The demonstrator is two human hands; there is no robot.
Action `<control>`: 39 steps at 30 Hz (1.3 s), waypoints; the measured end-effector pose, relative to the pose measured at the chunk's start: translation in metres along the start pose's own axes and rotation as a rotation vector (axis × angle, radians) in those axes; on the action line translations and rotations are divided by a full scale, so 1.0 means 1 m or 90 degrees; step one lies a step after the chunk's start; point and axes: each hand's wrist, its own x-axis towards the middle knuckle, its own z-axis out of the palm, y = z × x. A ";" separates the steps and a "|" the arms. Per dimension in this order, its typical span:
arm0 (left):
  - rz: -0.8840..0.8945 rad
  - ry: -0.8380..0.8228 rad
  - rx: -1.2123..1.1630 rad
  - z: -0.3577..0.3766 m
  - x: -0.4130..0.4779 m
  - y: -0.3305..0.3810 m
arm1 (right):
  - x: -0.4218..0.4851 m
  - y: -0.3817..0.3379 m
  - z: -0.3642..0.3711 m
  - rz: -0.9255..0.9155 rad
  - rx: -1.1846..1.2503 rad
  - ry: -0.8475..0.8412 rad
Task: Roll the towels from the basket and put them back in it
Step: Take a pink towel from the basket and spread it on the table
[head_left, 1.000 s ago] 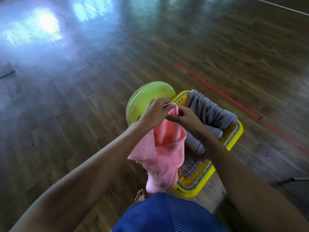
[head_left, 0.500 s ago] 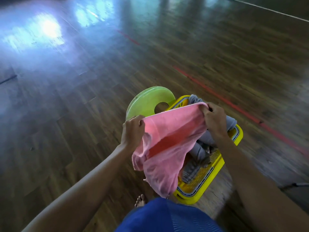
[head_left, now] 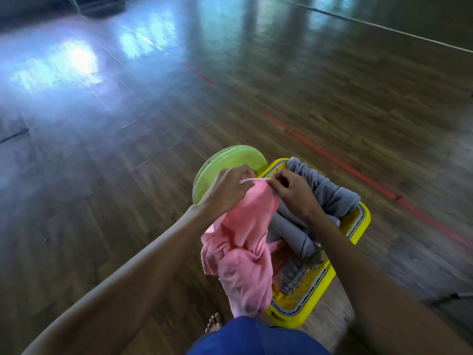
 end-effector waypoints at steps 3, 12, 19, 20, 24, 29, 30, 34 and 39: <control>-0.021 0.001 0.024 -0.004 -0.006 -0.013 | -0.001 0.000 -0.014 0.004 -0.022 0.097; -0.008 0.085 -0.144 -0.017 -0.001 0.002 | 0.002 -0.023 -0.022 -0.001 0.029 -0.003; 0.069 0.069 -0.107 -0.034 0.018 0.037 | 0.025 -0.078 -0.023 -0.083 0.068 0.079; 0.069 0.071 -0.104 -0.034 0.017 0.038 | 0.025 -0.077 -0.022 -0.077 0.057 0.096; 0.062 0.044 -0.144 -0.031 0.009 0.035 | 0.021 -0.076 -0.024 -0.065 0.017 0.172; 0.003 -0.019 -0.260 -0.024 -0.014 -0.008 | 0.026 -0.062 -0.062 0.005 0.059 0.266; -0.011 -0.019 -0.260 -0.023 -0.018 -0.018 | 0.027 -0.059 -0.071 0.016 0.067 0.286; -0.040 0.012 -0.207 -0.024 -0.021 -0.023 | 0.025 -0.062 -0.074 0.022 0.010 0.224; 0.021 0.070 -0.173 -0.034 0.001 0.033 | 0.015 -0.082 -0.033 -0.012 -0.035 -0.014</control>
